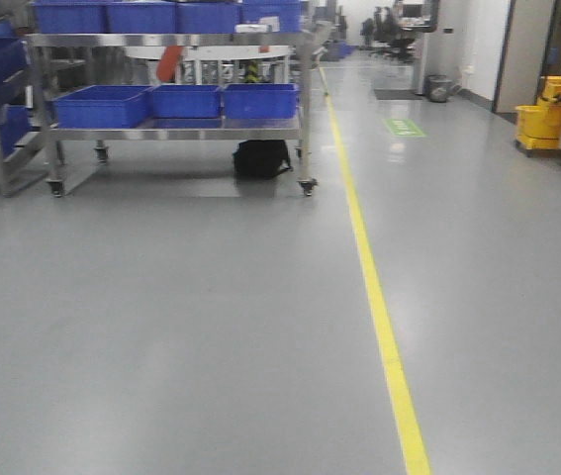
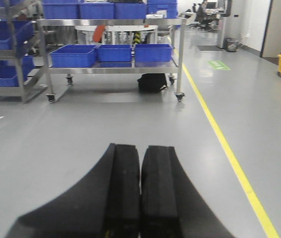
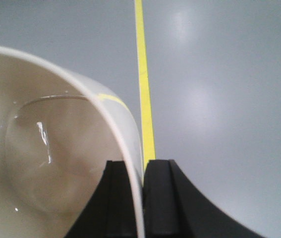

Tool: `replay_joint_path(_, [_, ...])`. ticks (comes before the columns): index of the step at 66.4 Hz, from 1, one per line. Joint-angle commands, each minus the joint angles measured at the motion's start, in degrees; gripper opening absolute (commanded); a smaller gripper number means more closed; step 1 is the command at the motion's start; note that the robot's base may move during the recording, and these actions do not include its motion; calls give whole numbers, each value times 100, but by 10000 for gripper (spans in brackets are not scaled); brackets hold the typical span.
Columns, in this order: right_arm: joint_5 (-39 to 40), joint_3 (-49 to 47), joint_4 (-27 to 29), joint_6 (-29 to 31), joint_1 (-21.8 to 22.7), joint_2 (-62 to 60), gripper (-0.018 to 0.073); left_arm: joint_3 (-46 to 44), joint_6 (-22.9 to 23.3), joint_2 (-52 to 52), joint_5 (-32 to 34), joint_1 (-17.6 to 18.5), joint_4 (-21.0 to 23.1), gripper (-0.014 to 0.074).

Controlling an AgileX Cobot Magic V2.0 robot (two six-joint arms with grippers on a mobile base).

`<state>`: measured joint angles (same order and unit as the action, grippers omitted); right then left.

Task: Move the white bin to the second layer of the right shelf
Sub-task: 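Drive forward along the yellow floor line carrying the bin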

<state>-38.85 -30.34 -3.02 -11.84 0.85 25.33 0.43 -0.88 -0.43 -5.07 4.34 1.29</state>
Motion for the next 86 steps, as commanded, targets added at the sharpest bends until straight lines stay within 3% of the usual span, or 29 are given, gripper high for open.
replay_joint_path(1, [560,-182,-51,-22,24,5,108,211,17,-92,452,23,36,85])
replay_joint_path(86, [560,-182,-51,-22,24,5,108,211,17,-92,452,23,36,85])
